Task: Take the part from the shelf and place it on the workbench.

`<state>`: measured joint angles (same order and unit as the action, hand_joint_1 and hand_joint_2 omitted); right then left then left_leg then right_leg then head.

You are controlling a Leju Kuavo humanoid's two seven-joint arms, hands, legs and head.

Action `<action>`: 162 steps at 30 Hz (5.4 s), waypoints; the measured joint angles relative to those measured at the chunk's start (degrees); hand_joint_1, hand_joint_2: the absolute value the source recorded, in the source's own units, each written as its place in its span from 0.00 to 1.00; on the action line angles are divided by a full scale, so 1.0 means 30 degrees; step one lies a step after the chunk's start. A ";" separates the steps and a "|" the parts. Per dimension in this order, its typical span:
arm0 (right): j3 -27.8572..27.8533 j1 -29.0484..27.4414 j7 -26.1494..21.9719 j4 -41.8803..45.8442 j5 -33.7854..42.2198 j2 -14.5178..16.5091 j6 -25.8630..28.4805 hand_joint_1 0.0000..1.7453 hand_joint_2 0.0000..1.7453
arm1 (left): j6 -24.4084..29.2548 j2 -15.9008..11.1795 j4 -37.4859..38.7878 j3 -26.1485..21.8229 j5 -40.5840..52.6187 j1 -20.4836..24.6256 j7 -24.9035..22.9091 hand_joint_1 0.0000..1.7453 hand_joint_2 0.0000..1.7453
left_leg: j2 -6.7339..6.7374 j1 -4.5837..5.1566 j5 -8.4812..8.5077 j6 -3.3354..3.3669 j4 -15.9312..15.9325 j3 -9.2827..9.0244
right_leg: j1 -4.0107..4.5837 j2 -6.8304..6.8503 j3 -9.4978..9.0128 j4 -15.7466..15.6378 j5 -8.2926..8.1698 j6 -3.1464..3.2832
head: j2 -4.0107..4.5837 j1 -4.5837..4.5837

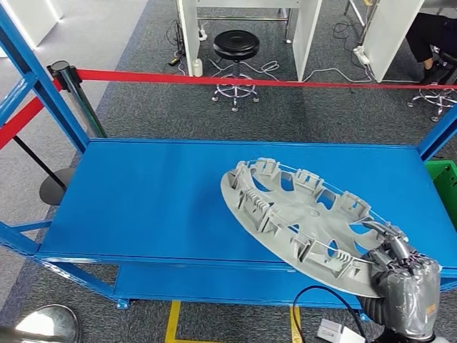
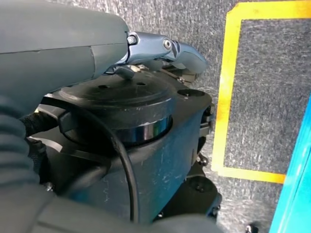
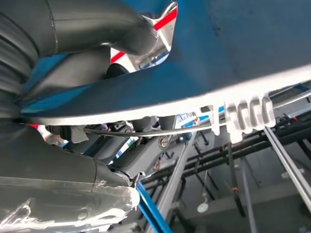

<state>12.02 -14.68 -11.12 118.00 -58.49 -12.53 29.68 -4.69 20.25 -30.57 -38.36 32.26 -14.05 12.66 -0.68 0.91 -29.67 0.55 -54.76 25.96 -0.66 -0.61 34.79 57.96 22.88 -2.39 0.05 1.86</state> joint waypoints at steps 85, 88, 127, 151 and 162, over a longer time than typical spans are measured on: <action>0.0633 -0.1447 -0.2499 -0.1127 1.1728 0.2717 -0.4235 1.00 1.00 | 0.0703 -0.0073 -0.0749 -0.2036 0.5244 0.0601 -0.0053 0.00 1.00 | 0.2453 -0.0074 0.2053 -0.0207 -0.0468 0.2265 | 0.0275 0.1199 -0.2555 -0.0819 0.1863 0.0007 | -0.0002 -0.0077; 0.0626 -0.1436 -0.2495 -0.1138 1.1723 0.2768 -0.4233 1.00 1.00 | 0.0703 -0.0089 -0.0696 -0.2073 0.5245 0.0585 -0.0053 0.00 1.00 | 0.0909 -0.0156 -0.0177 -0.0545 -0.2284 0.2906 | 0.0253 0.0594 -0.1752 -0.0825 0.1114 0.0490 | -0.0002 -0.0016; 0.1583 -0.1786 -0.2120 -0.1058 1.1326 0.2903 -0.2132 1.00 1.00 | 0.0052 -0.0093 -0.0184 -0.4750 0.9681 0.1346 0.1426 0.00 1.00 | -0.1025 -0.0267 0.0949 -0.0083 -0.1016 0.1303 | 0.0349 -0.1782 -0.1142 -0.0546 0.0900 0.0461 | 0.0005 -0.0089; 0.1635 -0.1697 -0.2224 -0.0778 1.1405 0.2889 -0.1920 1.00 1.00 | 0.0293 -0.0113 0.0246 -0.6047 1.0751 0.1682 0.1829 0.00 1.00 | 0.0445 -0.0377 -0.2058 -0.0796 -0.5861 0.2499 | 0.0140 -0.0384 0.1280 0.0129 -0.0600 0.0645 | 0.0013 -0.0177; 0.1637 -0.1808 -0.2366 -0.0770 1.1533 0.2889 -0.1884 1.00 1.00 | 0.0346 -0.0098 0.0333 -0.6340 1.1100 0.1849 0.1820 0.00 1.00 | -0.0945 -0.0783 0.1774 -0.0447 -0.1213 0.3193 | -0.0050 -0.2364 0.0217 0.0586 0.0953 -0.0248 | 0.0011 -0.0108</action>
<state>16.93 -20.11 -18.21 115.69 -23.89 -3.87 24.03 -3.65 19.96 -29.57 -57.39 65.56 -8.50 18.12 -3.51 -1.44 -24.34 -0.79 -58.40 35.54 -0.82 -7.71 35.44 59.72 25.74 -3.13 0.08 1.54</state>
